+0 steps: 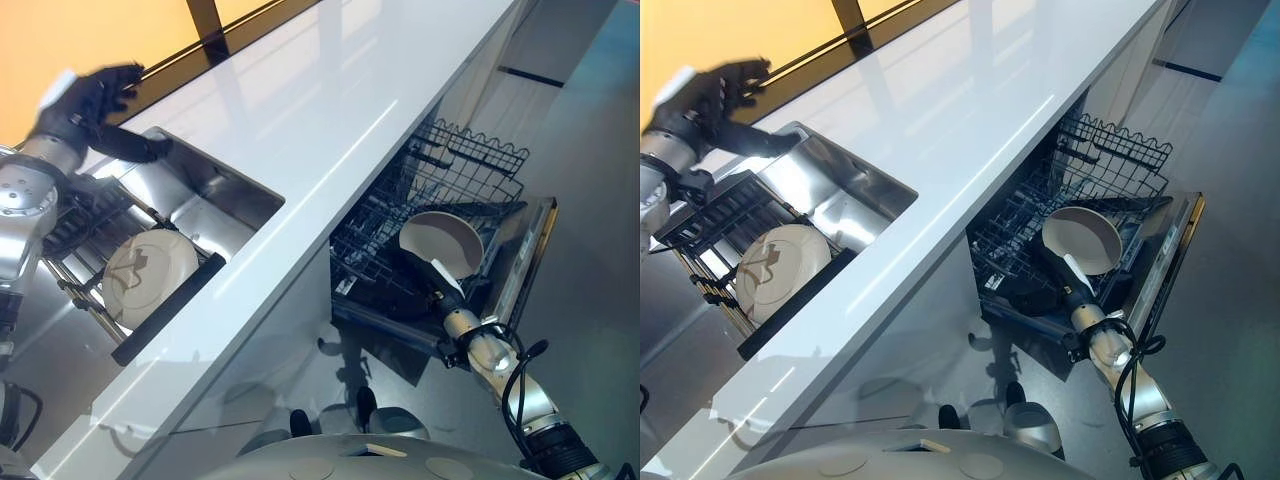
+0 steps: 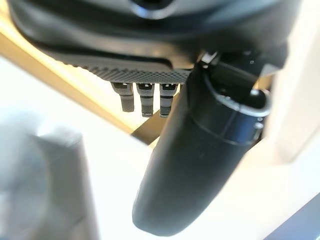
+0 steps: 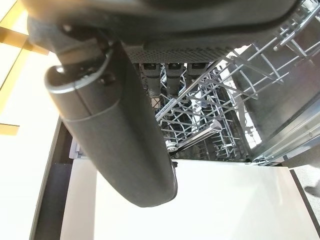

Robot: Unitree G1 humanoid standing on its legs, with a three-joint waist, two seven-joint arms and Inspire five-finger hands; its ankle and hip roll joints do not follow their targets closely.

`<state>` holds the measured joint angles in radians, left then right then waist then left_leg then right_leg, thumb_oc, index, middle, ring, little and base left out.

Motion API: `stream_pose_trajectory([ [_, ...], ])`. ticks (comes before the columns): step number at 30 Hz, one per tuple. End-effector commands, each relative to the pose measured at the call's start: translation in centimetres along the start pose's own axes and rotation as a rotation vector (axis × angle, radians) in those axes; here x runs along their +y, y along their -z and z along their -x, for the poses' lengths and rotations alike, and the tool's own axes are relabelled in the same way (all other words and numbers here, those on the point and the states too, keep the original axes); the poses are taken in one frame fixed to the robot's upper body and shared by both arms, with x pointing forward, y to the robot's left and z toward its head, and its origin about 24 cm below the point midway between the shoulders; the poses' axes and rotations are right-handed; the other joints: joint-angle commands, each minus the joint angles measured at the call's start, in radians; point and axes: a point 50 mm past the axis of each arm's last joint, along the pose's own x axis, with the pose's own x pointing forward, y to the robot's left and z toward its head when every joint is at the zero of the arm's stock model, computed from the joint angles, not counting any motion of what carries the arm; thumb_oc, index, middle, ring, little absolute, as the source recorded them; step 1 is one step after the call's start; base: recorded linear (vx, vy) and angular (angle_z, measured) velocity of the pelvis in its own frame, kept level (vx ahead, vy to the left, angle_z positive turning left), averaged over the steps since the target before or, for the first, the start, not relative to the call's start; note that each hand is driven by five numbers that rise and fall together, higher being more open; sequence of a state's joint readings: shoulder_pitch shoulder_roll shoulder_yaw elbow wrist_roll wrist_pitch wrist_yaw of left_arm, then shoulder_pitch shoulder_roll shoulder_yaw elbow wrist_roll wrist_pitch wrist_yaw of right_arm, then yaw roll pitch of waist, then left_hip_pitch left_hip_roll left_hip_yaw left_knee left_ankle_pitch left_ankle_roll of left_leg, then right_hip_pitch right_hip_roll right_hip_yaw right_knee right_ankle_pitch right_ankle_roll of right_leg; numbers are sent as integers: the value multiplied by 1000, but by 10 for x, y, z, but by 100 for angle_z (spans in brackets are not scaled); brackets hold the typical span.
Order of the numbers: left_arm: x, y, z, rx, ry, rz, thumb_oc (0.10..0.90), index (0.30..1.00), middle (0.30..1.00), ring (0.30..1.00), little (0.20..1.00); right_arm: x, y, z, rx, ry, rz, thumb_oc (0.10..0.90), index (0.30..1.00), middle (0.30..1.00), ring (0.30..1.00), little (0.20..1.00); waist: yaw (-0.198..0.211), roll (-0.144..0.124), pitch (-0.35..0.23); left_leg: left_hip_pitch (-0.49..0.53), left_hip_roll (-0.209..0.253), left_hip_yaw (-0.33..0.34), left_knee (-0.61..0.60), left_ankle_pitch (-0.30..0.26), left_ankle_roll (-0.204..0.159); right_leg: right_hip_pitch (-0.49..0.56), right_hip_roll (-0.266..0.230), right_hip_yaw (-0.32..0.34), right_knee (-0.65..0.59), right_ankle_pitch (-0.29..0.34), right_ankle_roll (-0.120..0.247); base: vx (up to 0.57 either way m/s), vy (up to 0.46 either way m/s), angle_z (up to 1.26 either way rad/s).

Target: Pick up plates and place into dishwasher.

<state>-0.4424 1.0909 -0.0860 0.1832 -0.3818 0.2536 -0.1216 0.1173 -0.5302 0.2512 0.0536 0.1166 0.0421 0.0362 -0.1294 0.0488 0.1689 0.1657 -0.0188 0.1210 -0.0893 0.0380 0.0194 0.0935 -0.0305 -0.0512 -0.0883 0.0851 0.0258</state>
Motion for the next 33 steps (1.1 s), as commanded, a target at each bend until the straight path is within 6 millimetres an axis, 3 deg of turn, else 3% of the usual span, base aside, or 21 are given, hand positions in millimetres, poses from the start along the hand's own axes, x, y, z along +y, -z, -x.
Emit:
stream_pose_trajectory([
  [1,43,-37,3,-122,-142,-120,800,900,900,900,900,-1,-37,-4,-183,-36,40,800,900,900,900,900,1,9,-63,-25,-51,12,10,-50,-7,-19,7,-2,91,-89,99,0,0,0],
  [11,30,1,6,94,-5,-219,800,900,900,900,900,0,-35,-2,-178,-28,37,800,900,900,900,900,7,13,-58,-26,-53,13,15,-51,-3,-11,8,-6,85,-90,97,1,-4,1],
  [20,46,15,17,180,-46,-294,800,900,900,900,900,-3,-32,1,-168,-25,35,800,900,900,900,900,13,12,-58,-28,-54,9,17,-48,-4,-5,8,-16,77,-90,94,0,0,0],
  [33,38,40,27,301,67,-275,800,900,900,900,900,-5,-33,2,-167,-37,42,800,900,900,900,900,27,15,-55,-29,-55,-4,17,-46,-6,1,6,-29,74,-93,92,0,0,0],
])
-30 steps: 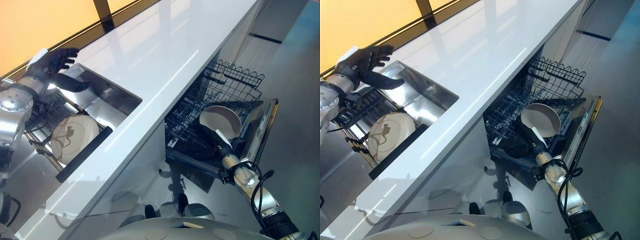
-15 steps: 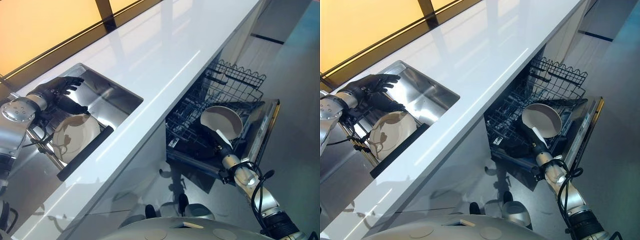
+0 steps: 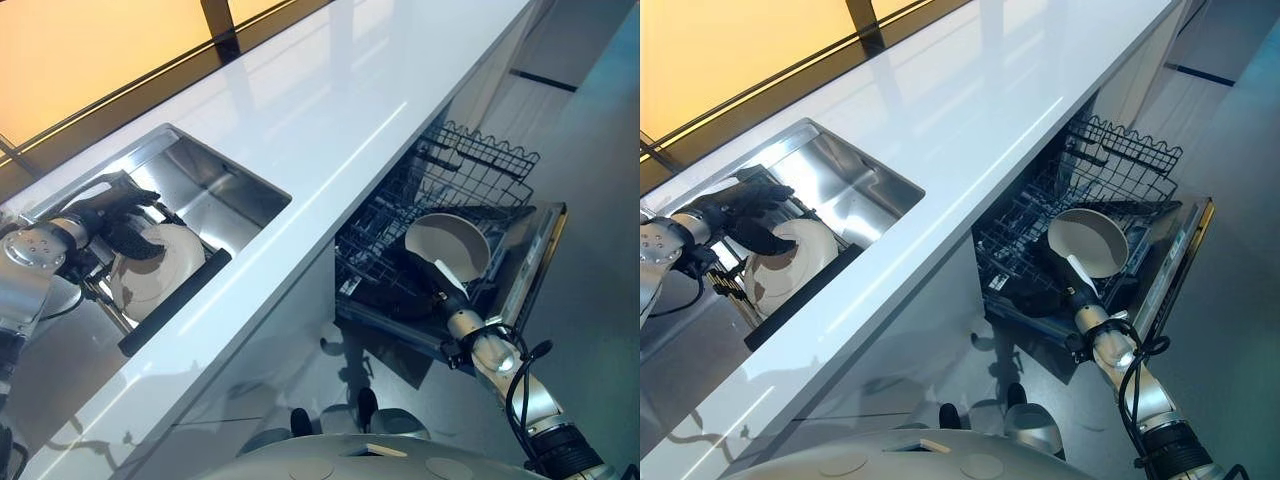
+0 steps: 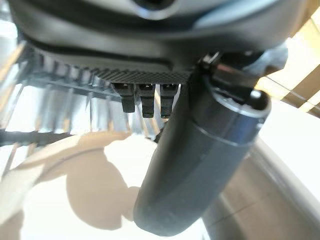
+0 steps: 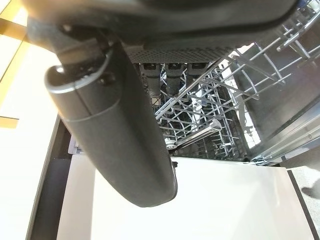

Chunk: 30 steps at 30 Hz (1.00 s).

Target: Pick up plates and place into dishwasher.

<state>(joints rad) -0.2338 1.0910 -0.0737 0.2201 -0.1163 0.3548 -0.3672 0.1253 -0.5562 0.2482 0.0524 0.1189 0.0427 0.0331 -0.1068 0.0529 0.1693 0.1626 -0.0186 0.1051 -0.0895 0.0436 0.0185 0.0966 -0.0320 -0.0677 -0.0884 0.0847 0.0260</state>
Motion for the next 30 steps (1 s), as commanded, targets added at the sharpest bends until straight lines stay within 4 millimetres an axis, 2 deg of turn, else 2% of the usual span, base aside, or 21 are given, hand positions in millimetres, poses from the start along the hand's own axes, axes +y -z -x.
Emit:
stream_pose_trajectory([
  [1,56,-18,22,-43,-156,-21,800,900,900,900,900,0,-36,-1,-182,-46,24,800,900,900,900,900,4,12,-55,-26,-55,12,18,-51,-5,-2,8,-12,75,-92,91,-1,0,3],
  [7,37,-15,11,5,-45,-16,800,900,900,900,900,0,-36,-2,-182,-50,28,800,900,900,900,900,0,16,-52,-23,-58,12,17,-50,-3,0,8,-12,74,-92,92,0,0,0],
  [14,34,-7,3,46,-27,16,800,900,900,900,900,3,-34,-2,-174,-59,29,800,900,900,900,900,-13,22,-48,-23,-58,22,15,-50,-5,-2,7,-10,74,-91,94,0,0,0],
  [23,47,-18,-10,50,-85,5,800,900,900,900,900,5,-34,-3,-171,-70,38,800,900,900,900,900,-46,29,-47,-23,-58,43,10,-51,-5,-14,12,3,87,-95,97,33,-2,-1],
  [30,65,-23,-14,78,-160,-89,800,900,900,900,900,1,-29,0,-156,-71,47,800,900,900,900,900,-78,34,-42,-25,-57,61,9,-53,-4,-25,18,23,92,-93,100,51,3,-2],
])
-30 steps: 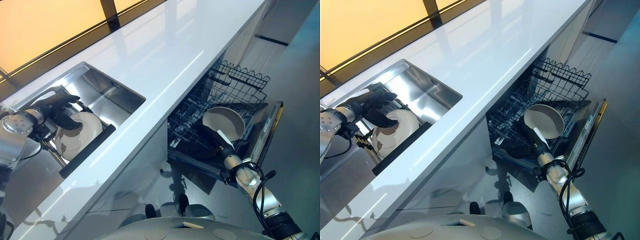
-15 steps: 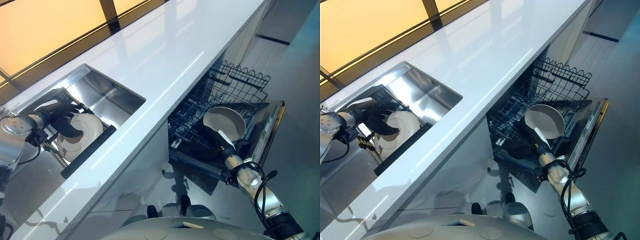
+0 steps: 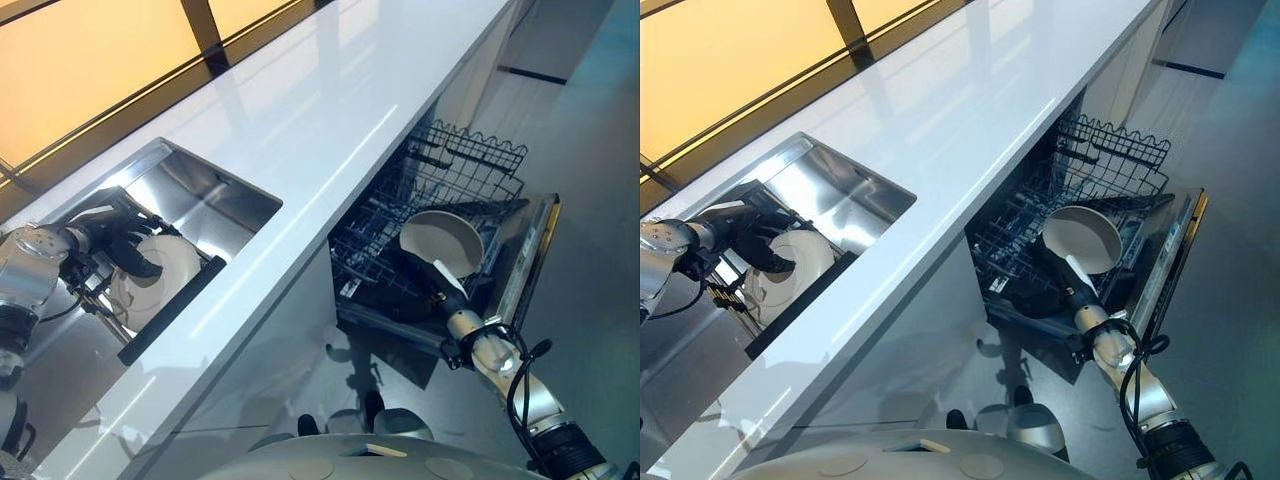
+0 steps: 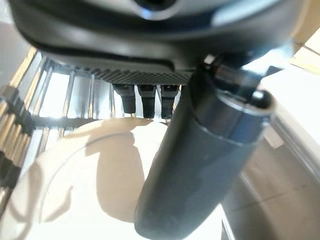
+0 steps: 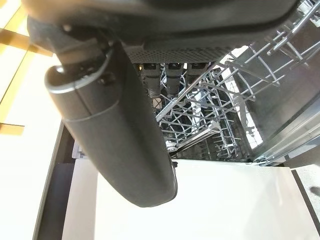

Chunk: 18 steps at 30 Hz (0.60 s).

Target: Pick up plates and place into dishwasher.

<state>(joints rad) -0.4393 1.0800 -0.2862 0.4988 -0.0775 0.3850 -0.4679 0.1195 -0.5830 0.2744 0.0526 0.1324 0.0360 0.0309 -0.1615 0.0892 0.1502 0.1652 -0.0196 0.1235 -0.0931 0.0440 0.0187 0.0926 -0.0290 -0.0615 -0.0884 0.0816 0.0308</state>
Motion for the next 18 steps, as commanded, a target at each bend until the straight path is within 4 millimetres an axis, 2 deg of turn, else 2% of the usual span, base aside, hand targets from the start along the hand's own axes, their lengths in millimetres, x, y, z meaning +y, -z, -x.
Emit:
stream_pose_trajectory([
  [1,64,-38,23,-120,-260,-29,800,900,900,900,900,0,-28,1,-153,-48,32,800,900,900,900,900,-28,-2,-22,-29,-56,47,14,-55,-3,-22,15,20,92,-91,96,31,-4,-3],
  [10,41,-44,11,-148,-162,-28,800,900,900,900,900,-2,-24,4,-150,-66,48,800,900,900,900,900,-39,-9,-19,-25,-52,54,24,-60,0,-20,24,42,90,-92,92,17,0,-4],
  [18,21,-60,7,-170,-65,-70,800,900,900,900,900,2,-29,-1,-165,-102,61,800,900,900,900,900,-25,-17,-25,-21,-46,52,40,-66,-2,-7,26,32,92,-97,89,0,0,0],
])
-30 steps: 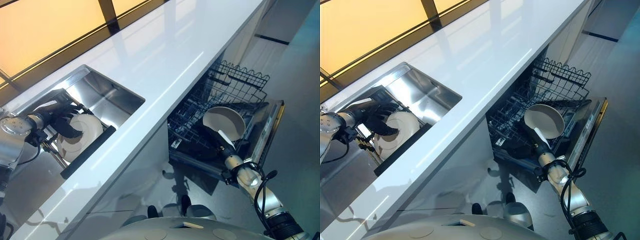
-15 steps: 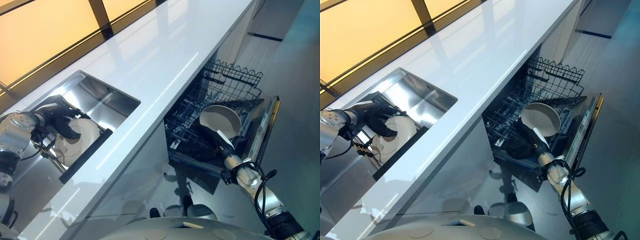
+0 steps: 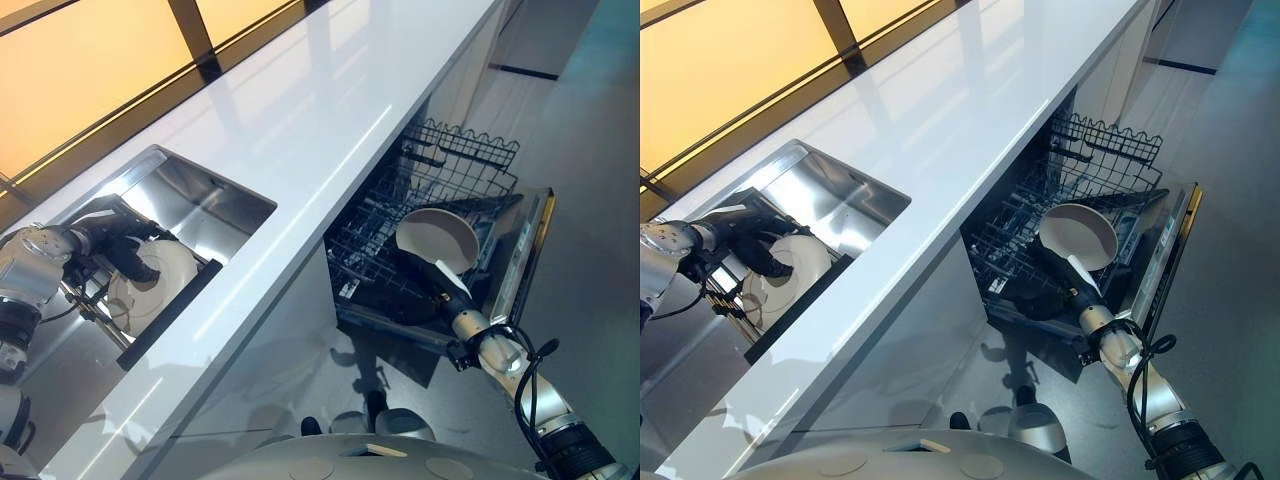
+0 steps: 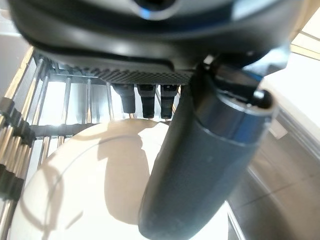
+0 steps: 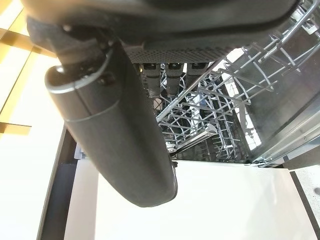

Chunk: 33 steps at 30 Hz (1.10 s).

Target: Pick up plates and place into dishwasher.

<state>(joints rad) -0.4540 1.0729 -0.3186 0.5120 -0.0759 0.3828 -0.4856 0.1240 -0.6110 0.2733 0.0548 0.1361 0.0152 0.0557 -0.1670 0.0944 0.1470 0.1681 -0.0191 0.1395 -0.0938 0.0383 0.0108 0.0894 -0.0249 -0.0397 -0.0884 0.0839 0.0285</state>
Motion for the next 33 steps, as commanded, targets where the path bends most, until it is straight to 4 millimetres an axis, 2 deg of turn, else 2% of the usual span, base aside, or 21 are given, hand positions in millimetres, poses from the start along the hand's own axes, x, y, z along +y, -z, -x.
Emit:
stream_pose_trajectory([
  [1,24,-57,10,-163,-85,-59,800,900,900,900,900,6,-31,-5,-160,-79,40,800,900,900,900,900,-17,-24,-23,-24,-46,36,43,-61,6,-3,22,8,92,-100,90,0,0,0],
  [9,7,-28,5,-42,53,-81,800,900,900,900,900,2,-31,-3,-150,-57,43,800,900,900,900,900,-5,-27,-26,-24,-43,30,51,-64,7,2,21,-3,90,-101,87,0,0,0],
  [14,4,-11,5,22,43,-126,800,900,900,900,900,-1,-31,-1,-144,-67,51,800,900,900,900,900,-4,-25,-23,-21,-44,28,50,-63,6,6,21,-4,89,-103,87,0,2,-1],
  [16,0,-6,3,57,118,-132,800,900,900,900,900,-1,-33,0,-148,-79,56,800,900,900,900,900,-9,-24,-22,-20,-43,31,49,-62,6,7,20,-5,89,-103,88,0,0,0],
  [17,-3,-5,2,68,165,-136,490,634,634,634,590,-1,-33,0,-149,-80,58,800,900,900,900,900,-9,-24,-22,-20,-44,31,49,-62,7,7,20,-5,89,-102,88,0,0,0],
  [18,-10,-3,2,92,265,-140,429,582,582,582,529,-2,-33,0,-151,-80,60,800,900,900,900,900,-11,-23,-22,-20,-43,33,49,-61,7,7,20,-3,88,-101,88,0,0,0],
  [20,-14,-2,3,102,319,-147,416,571,571,571,516,-3,-33,0,-151,-79,62,800,900,900,900,900,-11,-23,-21,-20,-43,34,49,-61,8,7,21,-2,87,-100,88,0,0,0],
  [21,-31,2,5,158,497,-162,443,594,594,594,543,-5,-33,1,-154,-73,68,800,900,900,900,900,-11,-20,-18,-19,-43,32,47,-60,8,8,21,1,85,-97,88,-25,10,-3],
  [22,-41,6,8,188,586,-178,558,693,693,693,658,-7,-34,2,-156,-71,72,800,900,900,900,900,-12,-18,-15,-17,-43,31,46,-60,9,8,22,4,84,-96,89,-39,10,-4],
  [23,-52,10,10,209,663,-195,476,622,622,622,576,-9,-35,2,-159,-67,75,800,900,900,900,900,-10,-18,-11,-15,-42,30,45,-60,9,9,22,5,84,-97,89,-39,2,-4],
  [25,-65,15,14,231,740,-211,476,622,622,622,576,-11,-38,1,-163,-64,74,800,900,900,900,900,-7,-17,-6,-13,-42,26,45,-61,10,12,23,7,85,-99,89,-37,-2,-7],
  [29,-80,15,17,245,794,-215,372,533,533,533,472,-12,-43,-3,-171,-66,69,800,900,900,900,900,3,-18,-1,-12,-42,23,43,-60,11,17,23,1,87,-104,89,-26,-12,-22],
  [33,-88,10,19,205,863,-186,377,538,538,538,477,-11,-44,-4,-175,-65,64,800,900,900,900,900,10,-17,-2,-16,-45,16,41,-58,12,16,22,-2,86,-102,86,-26,-8,-12],
])
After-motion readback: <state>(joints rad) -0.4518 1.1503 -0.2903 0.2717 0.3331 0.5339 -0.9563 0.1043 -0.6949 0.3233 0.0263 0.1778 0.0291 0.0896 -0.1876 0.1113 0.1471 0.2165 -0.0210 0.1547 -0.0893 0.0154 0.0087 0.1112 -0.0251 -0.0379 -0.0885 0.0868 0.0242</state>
